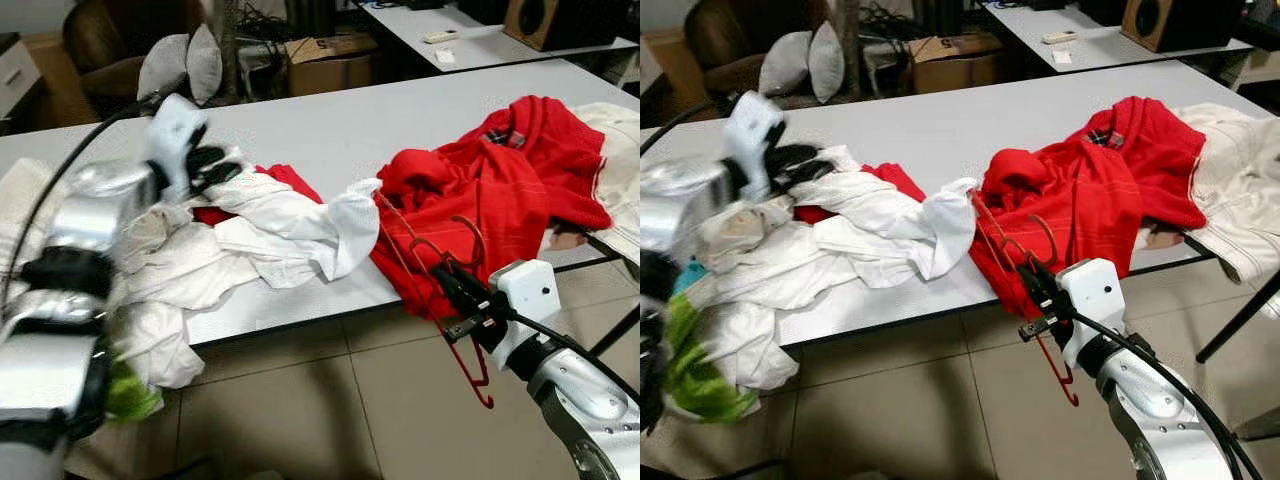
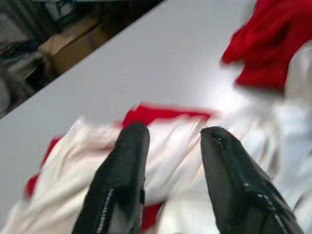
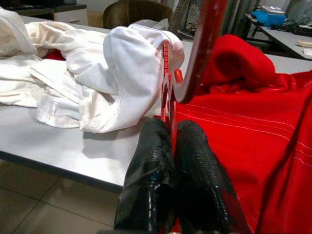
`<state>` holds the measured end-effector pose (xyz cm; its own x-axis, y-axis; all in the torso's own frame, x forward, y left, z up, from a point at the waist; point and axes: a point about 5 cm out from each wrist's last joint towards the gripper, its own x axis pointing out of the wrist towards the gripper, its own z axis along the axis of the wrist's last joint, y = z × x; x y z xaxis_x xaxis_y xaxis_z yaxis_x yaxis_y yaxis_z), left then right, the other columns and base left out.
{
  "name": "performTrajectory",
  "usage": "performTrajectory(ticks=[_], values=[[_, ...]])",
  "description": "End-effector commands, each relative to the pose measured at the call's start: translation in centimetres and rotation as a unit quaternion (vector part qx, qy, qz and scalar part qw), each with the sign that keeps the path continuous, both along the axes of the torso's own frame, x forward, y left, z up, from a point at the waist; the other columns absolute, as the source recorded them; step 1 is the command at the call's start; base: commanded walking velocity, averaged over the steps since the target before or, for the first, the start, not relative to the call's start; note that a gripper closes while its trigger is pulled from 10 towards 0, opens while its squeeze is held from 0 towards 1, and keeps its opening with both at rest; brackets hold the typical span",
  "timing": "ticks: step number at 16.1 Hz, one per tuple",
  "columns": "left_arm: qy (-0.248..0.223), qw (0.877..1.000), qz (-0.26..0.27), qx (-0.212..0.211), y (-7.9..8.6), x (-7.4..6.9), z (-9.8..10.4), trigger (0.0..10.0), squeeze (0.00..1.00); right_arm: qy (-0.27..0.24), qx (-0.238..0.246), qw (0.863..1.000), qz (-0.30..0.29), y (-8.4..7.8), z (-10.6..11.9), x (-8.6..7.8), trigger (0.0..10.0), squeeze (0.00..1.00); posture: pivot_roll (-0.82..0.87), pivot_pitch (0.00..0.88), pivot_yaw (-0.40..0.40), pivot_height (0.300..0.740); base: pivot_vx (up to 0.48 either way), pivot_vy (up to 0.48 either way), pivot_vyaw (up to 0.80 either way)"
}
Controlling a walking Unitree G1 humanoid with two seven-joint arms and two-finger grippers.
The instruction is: Hang hanger
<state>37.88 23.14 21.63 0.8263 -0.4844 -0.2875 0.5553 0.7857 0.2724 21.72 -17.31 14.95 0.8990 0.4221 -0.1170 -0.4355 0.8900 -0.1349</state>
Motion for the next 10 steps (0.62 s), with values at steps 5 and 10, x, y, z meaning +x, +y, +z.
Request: performTrajectory(ticks=[5,10], values=[[0.033,0.995,-0.054,0.075,2.7,-3.0,-0.4,10.0,1.0,-0.004,-0.002,1.0,0.017,0.5,-0.1,0.1,10.0,0.0,-0.08,0.0,0.087,0.74,0.0,0.0,0.0],[-0.003,0.983,0.044,0.178,5.6,-4.6,-0.9,10.0,0.0,0.014,-0.017,0.998,0.056,1.5,-1.0,-0.2,10.0,0.0,-0.07,0.0,0.08,0.74,0.0,0.0,0.0]])
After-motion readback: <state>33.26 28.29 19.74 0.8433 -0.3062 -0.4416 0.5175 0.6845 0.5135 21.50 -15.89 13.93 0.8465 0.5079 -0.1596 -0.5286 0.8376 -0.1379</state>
